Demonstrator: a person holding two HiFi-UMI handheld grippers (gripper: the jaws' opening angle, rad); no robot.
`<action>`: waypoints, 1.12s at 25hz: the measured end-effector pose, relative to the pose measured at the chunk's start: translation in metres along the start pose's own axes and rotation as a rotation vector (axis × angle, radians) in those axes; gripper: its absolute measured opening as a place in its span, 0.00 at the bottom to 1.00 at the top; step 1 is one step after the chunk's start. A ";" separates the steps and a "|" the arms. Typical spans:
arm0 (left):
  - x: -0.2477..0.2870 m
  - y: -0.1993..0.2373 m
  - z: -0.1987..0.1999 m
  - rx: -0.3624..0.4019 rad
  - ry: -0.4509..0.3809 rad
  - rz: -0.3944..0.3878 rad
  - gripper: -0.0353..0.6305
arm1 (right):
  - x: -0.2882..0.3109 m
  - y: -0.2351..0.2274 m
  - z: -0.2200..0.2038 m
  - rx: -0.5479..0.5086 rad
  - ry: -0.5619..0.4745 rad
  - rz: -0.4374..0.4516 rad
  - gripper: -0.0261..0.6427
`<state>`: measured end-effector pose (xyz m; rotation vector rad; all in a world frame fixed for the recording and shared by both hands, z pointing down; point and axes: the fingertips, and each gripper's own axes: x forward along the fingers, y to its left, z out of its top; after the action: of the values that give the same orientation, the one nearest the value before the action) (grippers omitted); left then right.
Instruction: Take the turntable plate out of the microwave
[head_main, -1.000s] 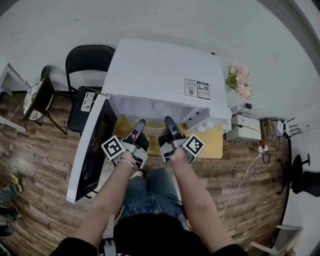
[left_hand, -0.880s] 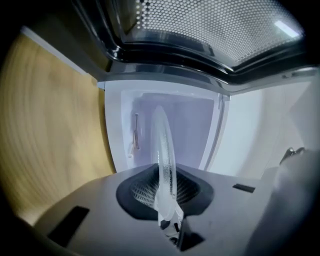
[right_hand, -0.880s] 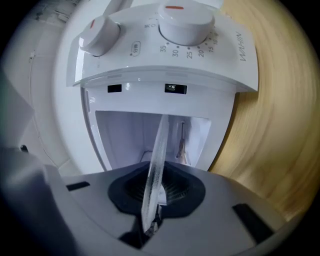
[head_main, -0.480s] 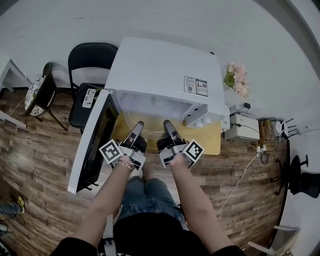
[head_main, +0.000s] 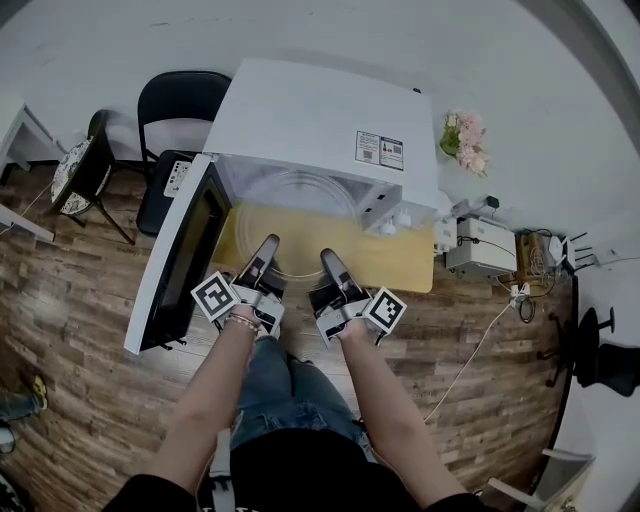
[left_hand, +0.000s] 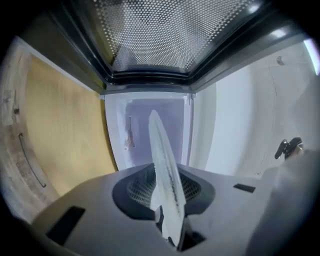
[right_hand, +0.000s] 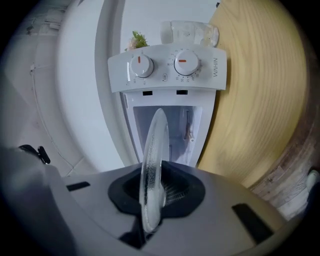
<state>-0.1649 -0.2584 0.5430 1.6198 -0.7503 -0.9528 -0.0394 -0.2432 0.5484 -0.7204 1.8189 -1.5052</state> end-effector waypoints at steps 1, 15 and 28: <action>-0.003 -0.002 -0.004 0.005 0.005 0.001 0.15 | -0.005 0.001 -0.001 0.001 0.003 0.000 0.11; -0.032 -0.045 -0.040 0.149 0.126 0.006 0.15 | -0.053 0.059 -0.027 -0.205 0.179 0.038 0.11; -0.037 -0.127 -0.045 0.273 0.174 -0.200 0.11 | -0.053 0.119 -0.048 -0.649 0.360 0.082 0.18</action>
<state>-0.1432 -0.1754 0.4326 2.0185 -0.6264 -0.8617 -0.0437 -0.1508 0.4450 -0.6778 2.6258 -1.0245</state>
